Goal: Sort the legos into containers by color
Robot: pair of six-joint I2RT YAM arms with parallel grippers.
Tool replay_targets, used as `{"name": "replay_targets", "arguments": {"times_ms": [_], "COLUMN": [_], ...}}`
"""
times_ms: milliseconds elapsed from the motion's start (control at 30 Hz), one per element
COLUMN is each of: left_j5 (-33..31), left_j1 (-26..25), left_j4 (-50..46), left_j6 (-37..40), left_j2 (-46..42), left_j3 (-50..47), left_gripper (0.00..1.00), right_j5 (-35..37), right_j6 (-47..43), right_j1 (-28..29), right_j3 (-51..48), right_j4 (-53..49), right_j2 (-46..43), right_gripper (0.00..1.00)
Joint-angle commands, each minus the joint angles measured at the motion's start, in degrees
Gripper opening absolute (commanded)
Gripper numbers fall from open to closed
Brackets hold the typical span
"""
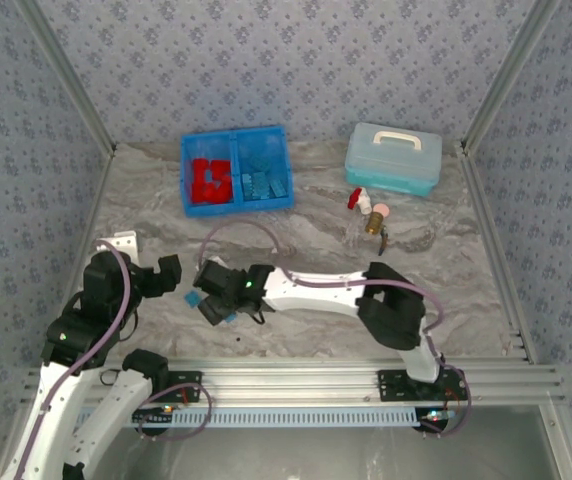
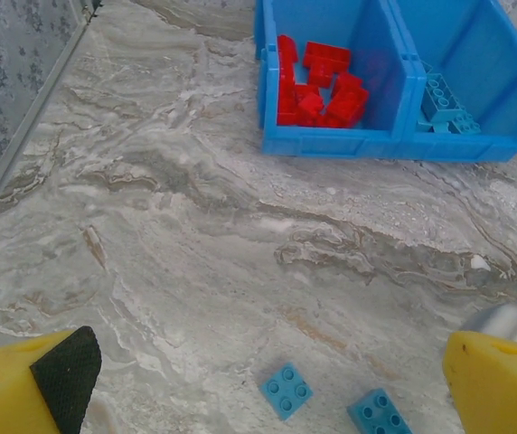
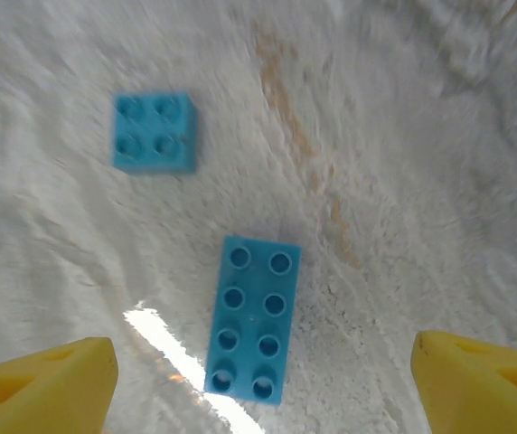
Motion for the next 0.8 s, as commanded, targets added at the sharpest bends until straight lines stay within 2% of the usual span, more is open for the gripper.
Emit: {"name": "replay_targets", "arguments": {"times_ms": [0,133,300,400,467,633,767], "left_j5": [-1.57,-1.55,-1.48,-1.33,-1.22,-0.13,4.32], "left_j1": [0.41,0.38,0.38,0.57,0.66,0.96,1.62], "left_j4": [-0.8,-0.72,-0.63,-0.54,-0.54,-0.06,1.53], "left_j6": [-0.57,-0.57,-0.46,-0.46,-0.43,-0.03,1.06], "left_j2": [-0.63,-0.65,-0.56,-0.57,-0.56,-0.55,-0.73], "left_j3": [0.63,0.5,0.47,0.45,0.4,0.39,0.19], "left_gripper": [0.99,0.99,0.99,0.99,0.99,0.99,0.99], "right_j5": [2.52,3.18,3.11,3.52,3.65,5.45,6.03], "right_j6": [0.84,0.49,1.34,1.94,2.1,-0.83,-5.45], "right_j1": [0.28,0.69,0.88,0.55,-0.35,-5.45,-11.46], "right_j3": [2.71,3.36,2.45,1.12,-0.15,-2.62,-1.12], "right_j4": [-1.89,-1.97,-1.8,-1.23,0.04,2.94,5.6], "right_j2": [3.62,6.8,7.21,4.76,1.61,-7.27,-9.81], "right_gripper": [0.86,0.76,0.41,0.27,0.25,0.27,0.28]}}
